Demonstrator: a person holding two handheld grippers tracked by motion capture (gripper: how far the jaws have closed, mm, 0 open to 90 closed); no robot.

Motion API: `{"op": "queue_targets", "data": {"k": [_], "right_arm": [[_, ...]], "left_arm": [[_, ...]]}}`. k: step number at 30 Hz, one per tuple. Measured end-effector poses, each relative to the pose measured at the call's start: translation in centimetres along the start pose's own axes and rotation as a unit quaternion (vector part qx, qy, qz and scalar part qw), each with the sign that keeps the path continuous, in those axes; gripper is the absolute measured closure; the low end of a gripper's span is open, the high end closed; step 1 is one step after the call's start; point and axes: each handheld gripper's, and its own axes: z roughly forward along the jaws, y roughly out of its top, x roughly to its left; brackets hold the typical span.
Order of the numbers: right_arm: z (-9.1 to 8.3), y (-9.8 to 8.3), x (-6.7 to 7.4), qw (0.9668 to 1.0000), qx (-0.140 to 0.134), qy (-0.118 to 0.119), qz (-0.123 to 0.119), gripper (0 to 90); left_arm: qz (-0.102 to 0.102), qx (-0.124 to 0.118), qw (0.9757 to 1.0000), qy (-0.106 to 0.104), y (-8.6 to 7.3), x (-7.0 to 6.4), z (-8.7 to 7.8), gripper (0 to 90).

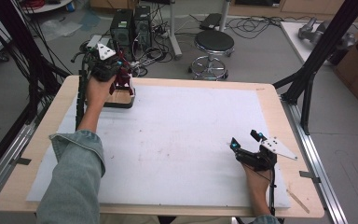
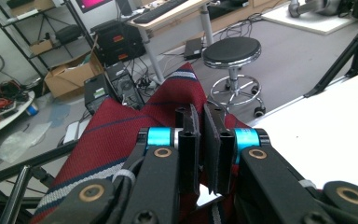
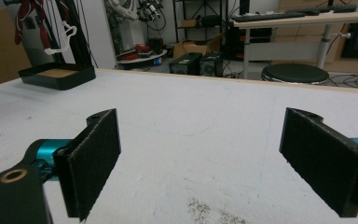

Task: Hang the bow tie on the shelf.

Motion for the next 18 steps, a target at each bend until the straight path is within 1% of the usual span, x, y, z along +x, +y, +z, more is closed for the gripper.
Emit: {"op": "queue_targets", "data": {"k": [1, 2, 3, 6, 7, 8, 9, 11, 12, 13, 16, 18], "right_arm": [[0.0, 0.0, 0.0, 1.0, 0.0, 0.0, 0.0, 11.4], [0.0, 0.0, 0.0, 1.0, -0.001, 0.0, -0.002, 11.4], [0.0, 0.0, 0.0, 1.0, -0.001, -0.001, -0.002, 11.4], [0.0, 0.0, 0.0, 1.0, 0.0, 0.0, -0.003, 11.4], [0.0, 0.0, 0.1, 1.0, 0.002, 0.001, 0.002, 11.4], [0.0, 0.0, 0.1, 1.0, 0.002, 0.001, 0.002, 11.4], [0.0, 0.0, 0.0, 1.0, -0.001, 0.0, -0.002, 11.4], [0.0, 0.0, 0.1, 1.0, 0.002, 0.001, 0.002, 11.4], [0.0, 0.0, 0.0, 1.0, -0.001, 0.0, -0.002, 11.4], [0.0, 0.0, 0.1, 1.0, 0.001, 0.001, 0.003, 11.4], [0.0, 0.0, 0.1, 1.0, 0.002, 0.001, 0.002, 11.4], [0.0, 0.0, 0.1, 1.0, 0.002, 0.001, 0.002, 11.4]], "left_arm": [[0.003, 0.002, 1.0, 0.005, 0.0, -0.1, 0.0, 84.3], [0.003, 0.002, 1.0, 0.005, 0.0, -0.1, 0.0, 84.3], [0.001, 0.001, 0.9999, 0.011, -0.2, -0.3, 0.1, 84.3], [0.006, 0.002, 0.9999, 0.013, -0.5, -0.6, 0.2, 84.2], [0.003, 0.005, 0.9999, 0.013, -0.6, -0.7, 0.3, 84.1], [0.001, 0.008, 0.9999, 0.013, -0.7, -0.8, 0.3, 83.9], [0.001, 0.006, 0.9998, 0.016, -0.8, -0.9, 0.3, 83.7], [-0.002, 0.004, 0.9998, 0.017, -1.0, -0.9, 0.4, 83.6], [-0.001, 0.008, 0.9998, 0.018, -1.2, -1.0, 0.5, 83.5], [-0.001, 0.01, 0.9998, 0.02, -1.3, -1.0, 0.5, 83.4], [-0.008, 0.007, 0.9997, 0.022, -1.8, -1.1, 0.5, 82.3], [-0.008, 0.006, 0.9997, 0.021, -1.9, -1.2, 0.5, 81.4]]}}
